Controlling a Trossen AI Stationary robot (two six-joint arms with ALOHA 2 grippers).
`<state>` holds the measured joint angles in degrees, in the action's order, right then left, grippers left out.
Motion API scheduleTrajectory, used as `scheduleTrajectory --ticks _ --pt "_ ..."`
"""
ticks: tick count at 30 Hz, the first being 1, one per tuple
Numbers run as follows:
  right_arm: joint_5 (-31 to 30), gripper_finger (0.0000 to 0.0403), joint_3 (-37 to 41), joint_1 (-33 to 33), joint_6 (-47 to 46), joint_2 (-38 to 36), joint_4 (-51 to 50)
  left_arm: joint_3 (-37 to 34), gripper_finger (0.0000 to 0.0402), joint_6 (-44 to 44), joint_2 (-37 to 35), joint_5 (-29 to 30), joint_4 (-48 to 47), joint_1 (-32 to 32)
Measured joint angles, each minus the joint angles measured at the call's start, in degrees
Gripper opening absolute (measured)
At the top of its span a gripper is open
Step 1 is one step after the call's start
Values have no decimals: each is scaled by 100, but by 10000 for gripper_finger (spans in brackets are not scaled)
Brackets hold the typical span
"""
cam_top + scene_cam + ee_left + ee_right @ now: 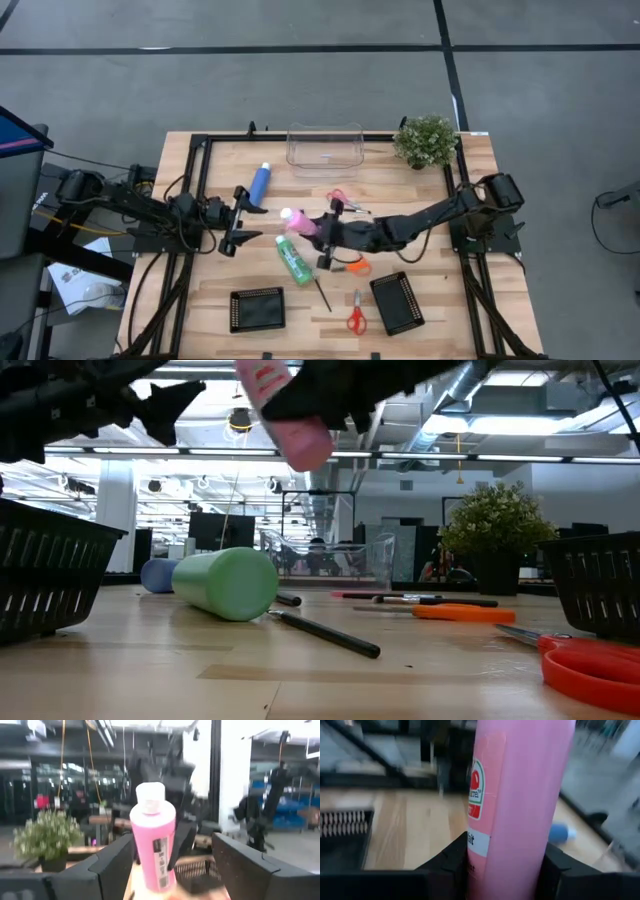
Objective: Pick & Place Paint Supplies
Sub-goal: Put the pink paint bottle into the transparent bin
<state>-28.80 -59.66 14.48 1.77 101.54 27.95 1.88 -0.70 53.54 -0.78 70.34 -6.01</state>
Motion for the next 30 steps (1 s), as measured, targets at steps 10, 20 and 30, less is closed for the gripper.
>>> scheduleTrajectory --ticks 10,20,30 --pt "192 137 1192 -117 481 4 2276 1320 286 -240 2323 -222 1201 396" --pt "351 137 1413 -112 768 4 2447 2269 285 -297 3322 -883 1182 686" --pt "494 137 1423 -117 771 4 2461 2500 279 -324 3387 -963 986 808"
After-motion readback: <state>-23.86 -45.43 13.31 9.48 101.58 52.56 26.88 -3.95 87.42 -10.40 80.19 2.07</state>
